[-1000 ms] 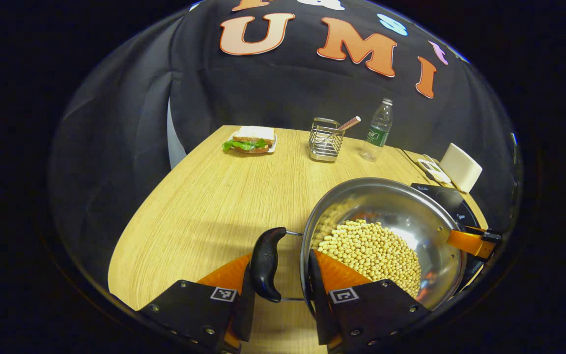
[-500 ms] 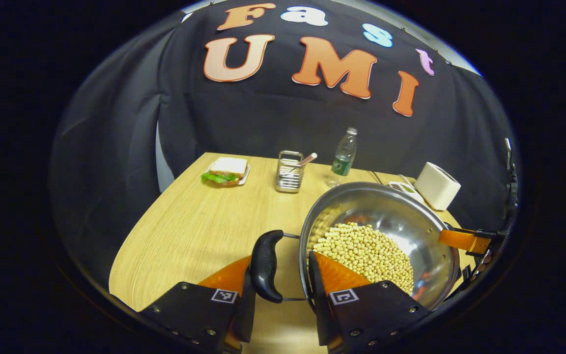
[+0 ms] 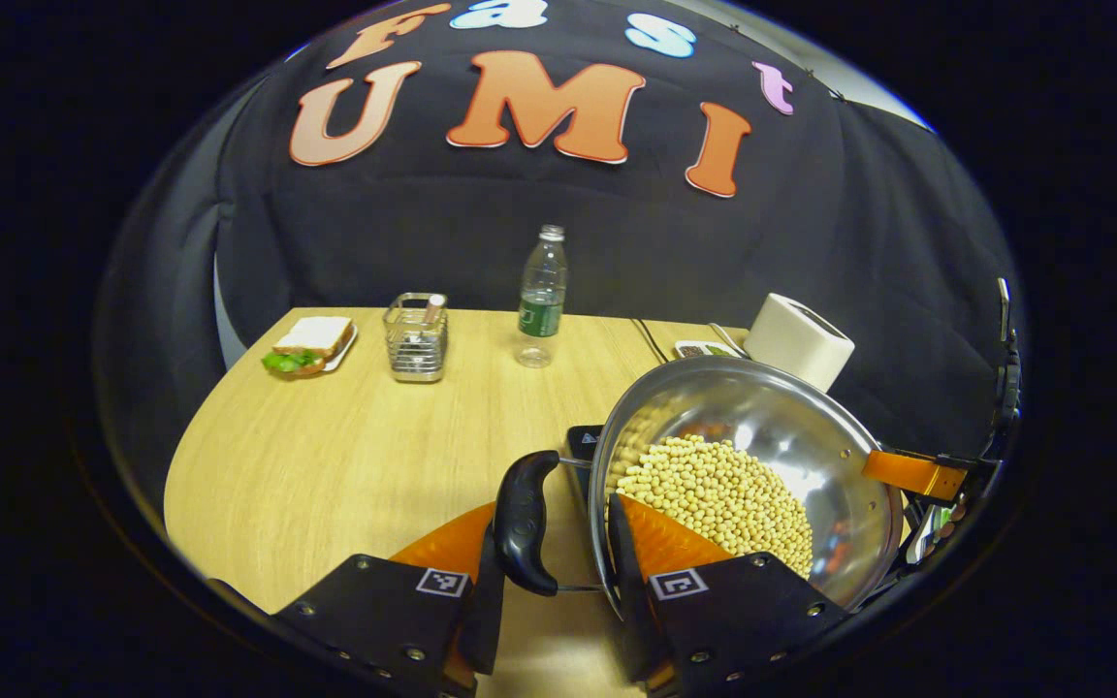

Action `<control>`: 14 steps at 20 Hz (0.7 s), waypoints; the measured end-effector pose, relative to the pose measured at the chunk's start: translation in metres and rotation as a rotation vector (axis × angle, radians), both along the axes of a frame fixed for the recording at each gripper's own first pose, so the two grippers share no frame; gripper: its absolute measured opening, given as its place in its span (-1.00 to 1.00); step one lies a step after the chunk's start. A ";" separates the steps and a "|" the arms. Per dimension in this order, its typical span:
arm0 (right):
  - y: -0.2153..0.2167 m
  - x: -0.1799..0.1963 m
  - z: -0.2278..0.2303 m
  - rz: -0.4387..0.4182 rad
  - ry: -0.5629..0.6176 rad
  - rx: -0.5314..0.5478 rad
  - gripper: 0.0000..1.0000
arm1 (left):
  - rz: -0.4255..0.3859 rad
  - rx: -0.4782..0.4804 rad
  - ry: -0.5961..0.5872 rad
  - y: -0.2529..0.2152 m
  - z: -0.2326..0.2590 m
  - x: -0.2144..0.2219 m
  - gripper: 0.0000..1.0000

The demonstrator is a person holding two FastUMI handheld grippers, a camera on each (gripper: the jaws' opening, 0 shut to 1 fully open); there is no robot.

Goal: First push the handle of the pot to place it horizontally, then grasp the pot with both hands and set it on the induction cooktop.

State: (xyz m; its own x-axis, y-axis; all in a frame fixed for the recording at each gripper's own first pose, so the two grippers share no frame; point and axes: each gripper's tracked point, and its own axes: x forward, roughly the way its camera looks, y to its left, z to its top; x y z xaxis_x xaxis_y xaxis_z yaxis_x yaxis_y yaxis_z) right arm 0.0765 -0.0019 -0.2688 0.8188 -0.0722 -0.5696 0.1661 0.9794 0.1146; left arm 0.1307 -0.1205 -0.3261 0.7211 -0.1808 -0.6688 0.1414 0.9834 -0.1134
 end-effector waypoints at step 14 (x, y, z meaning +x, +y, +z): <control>-0.036 0.006 0.019 -0.009 -0.069 0.022 0.87 | 0.093 0.089 -0.182 0.010 0.062 0.019 0.24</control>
State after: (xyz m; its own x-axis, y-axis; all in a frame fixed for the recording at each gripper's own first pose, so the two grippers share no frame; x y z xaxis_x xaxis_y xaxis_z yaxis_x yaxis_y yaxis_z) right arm 0.0825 -0.0377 -0.2503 0.8557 -0.0675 -0.5130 0.1654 0.9751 0.1477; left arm 0.1494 -0.1105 -0.2645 0.8421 -0.0541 -0.5366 0.0601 0.9982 -0.0063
